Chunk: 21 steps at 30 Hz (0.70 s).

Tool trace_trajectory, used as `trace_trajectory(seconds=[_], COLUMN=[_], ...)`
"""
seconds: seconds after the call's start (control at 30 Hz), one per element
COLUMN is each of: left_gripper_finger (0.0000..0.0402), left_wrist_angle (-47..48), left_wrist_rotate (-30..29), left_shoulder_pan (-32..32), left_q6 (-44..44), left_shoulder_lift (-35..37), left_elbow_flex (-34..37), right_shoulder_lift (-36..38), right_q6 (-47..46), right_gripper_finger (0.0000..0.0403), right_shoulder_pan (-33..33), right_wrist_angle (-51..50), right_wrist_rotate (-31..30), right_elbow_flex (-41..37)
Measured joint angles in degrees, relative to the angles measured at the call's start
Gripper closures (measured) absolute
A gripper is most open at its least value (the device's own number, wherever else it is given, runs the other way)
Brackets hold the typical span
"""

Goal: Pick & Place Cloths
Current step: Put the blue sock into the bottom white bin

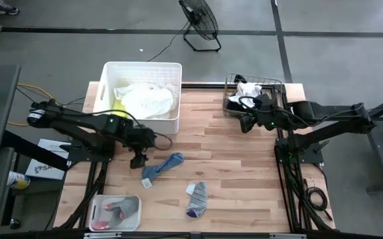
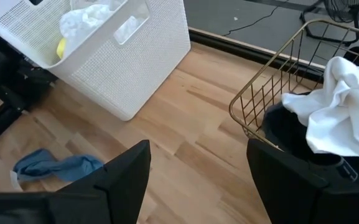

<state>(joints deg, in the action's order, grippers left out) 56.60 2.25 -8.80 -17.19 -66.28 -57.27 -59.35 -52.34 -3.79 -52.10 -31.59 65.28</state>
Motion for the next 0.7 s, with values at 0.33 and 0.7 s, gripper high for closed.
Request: trace_trajectory(seconds=[0.33,0.7], left_gripper_finger=[0.0110,0.0110], left_wrist_angle=[-9.02,-26.02], left_wrist_rotate=[7.10,8.32], left_shoulder_pan=[0.07,0.07], left_q6=[6.97,9.40], left_shoulder_lift=[0.00,0.02], left_elbow_flex=[10.41,17.54], right_shoulder_lift=[0.00,-0.02], right_q6=[0.62,1.14], right_gripper_finger=[0.0144,0.0144], right_shoulder_pan=[0.02,0.02], right_wrist_angle=[-0.02,-0.02], right_wrist_rotate=[-0.02,0.00], right_elbow_flex=[0.00,0.00])
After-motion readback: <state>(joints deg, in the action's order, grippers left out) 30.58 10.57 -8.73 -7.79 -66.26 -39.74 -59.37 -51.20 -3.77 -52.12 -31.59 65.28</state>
